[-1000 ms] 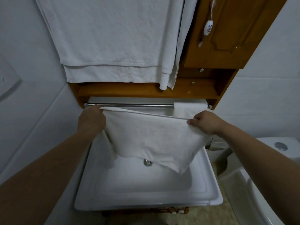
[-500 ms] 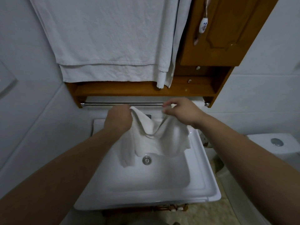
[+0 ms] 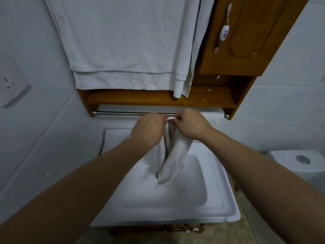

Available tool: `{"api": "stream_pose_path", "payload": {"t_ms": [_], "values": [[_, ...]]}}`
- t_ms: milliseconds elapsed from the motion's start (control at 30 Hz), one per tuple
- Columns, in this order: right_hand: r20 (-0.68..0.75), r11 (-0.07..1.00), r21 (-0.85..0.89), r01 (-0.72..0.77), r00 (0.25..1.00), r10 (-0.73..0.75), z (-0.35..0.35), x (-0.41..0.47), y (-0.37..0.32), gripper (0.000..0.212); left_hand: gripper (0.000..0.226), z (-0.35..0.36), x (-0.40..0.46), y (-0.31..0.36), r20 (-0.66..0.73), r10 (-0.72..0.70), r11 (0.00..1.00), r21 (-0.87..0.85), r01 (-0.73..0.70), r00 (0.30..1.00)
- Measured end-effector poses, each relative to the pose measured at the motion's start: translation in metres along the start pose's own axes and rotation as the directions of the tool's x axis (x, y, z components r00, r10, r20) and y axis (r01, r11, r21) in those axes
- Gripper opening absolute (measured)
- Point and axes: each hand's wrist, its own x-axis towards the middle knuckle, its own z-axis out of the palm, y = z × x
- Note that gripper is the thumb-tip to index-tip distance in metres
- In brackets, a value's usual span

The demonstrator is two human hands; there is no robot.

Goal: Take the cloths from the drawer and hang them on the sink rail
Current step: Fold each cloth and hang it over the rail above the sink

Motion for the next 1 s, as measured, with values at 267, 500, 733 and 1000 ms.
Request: {"api": "stream_pose_path", "payload": {"t_ms": [267, 500, 733, 1000], "values": [[-0.111, 1.0, 0.029, 0.006, 0.994, -0.002, -0.029, -0.009, 0.003, 0.046, 0.027, 0.001, -0.001, -0.017, -0.064, -0.298, 0.943, -0.173, 0.284, 0.952], [-0.122, 0.998, 0.017, 0.065, 0.991, -0.062, -0.044, -0.013, 0.002, 0.035, 0.013, 0.008, -0.006, 0.003, 0.017, -0.14, 0.931, -0.337, 0.138, 0.99], [-0.075, 0.995, -0.018, 0.101, 0.992, -0.102, -0.052, -0.016, 0.0, 0.032, 0.052, -0.001, -0.003, 0.015, 0.197, -0.128, 0.676, -0.7, 0.231, 0.972], [-0.115, 0.998, -0.028, 0.055, 0.992, -0.058, -0.055, -0.017, 0.002, 0.031, 0.009, 0.0, -0.003, 0.014, 0.206, -0.219, 0.541, -0.788, 0.295, 0.954]]}}
